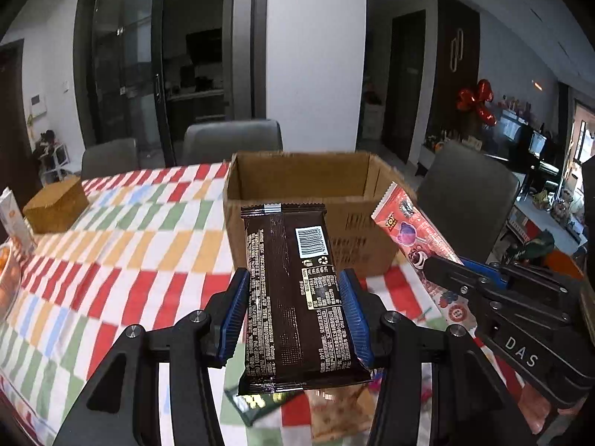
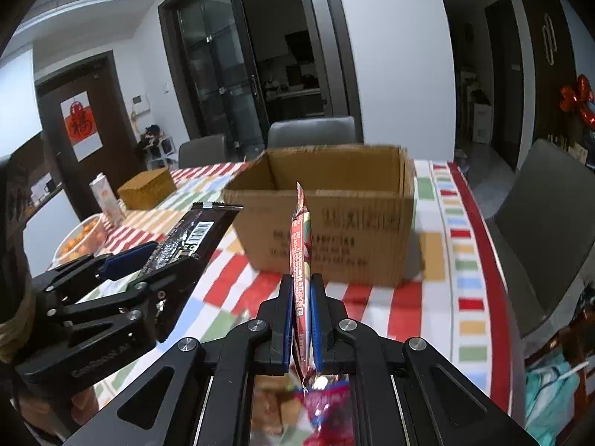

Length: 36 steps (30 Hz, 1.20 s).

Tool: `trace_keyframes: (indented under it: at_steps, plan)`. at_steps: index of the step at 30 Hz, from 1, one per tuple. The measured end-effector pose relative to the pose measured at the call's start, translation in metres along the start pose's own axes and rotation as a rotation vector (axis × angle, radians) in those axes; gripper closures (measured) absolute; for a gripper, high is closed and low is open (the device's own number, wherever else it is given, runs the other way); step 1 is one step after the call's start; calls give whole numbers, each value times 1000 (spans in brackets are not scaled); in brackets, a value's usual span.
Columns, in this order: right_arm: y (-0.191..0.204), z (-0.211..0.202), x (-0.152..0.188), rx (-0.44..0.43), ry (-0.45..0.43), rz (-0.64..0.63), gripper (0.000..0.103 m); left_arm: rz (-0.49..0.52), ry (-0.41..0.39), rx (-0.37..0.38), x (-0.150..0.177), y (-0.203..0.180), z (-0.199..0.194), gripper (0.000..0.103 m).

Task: Organize snacks
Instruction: 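Carry the chocolate bar into the box with the left tool while the right tool drops the pink stick in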

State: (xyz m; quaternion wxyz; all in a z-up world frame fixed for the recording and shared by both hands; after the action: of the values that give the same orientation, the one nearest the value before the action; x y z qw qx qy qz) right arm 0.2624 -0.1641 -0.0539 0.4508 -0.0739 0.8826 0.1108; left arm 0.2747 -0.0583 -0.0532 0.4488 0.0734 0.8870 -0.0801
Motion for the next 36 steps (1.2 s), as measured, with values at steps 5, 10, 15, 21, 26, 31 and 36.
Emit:
trace_keyframes:
  at_steps: [5, 10, 15, 21, 26, 31, 36]
  plan:
    - [-8, 9, -34, 5, -18, -3, 94, 26, -20, 4, -34, -1, 8, 54]
    - [-15, 19, -62, 24, -26, -20, 94, 55, -20, -5, -64, 0, 23, 54]
    - [-25, 37, -87, 40, -6, -37, 94, 61, 6, 7, -87, 1, 44, 54]
    - [-36, 63, -104, 55, 36, -48, 94, 58, 60, 24, -104, 7, 81, 54]
    - [-47, 86, -113, 54, 83, -39, 94, 24, 121, 39, -107, 12, 113, 55]
    - [-57, 104, -116, 77, 114, -28, 93, 9, 146, 24, -109, 14, 130, 65]
    - [-64, 112, -114, 102, 133, -12, 70, 16, 127, -21, -109, 21, 124, 48]
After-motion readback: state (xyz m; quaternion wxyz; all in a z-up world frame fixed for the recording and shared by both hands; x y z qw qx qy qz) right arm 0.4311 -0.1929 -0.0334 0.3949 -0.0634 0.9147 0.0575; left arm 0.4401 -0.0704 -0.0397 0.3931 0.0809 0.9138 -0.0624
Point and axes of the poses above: each gripper's, at about its wrist camera, not at the fingertips, and z roughly the way its jaws point, y to its left, x to its underside, the point moved 10 cm from there along z, roughly the way its jaws point, and after that the axes turned 4 degrees about -z, right-handed, at the moved point
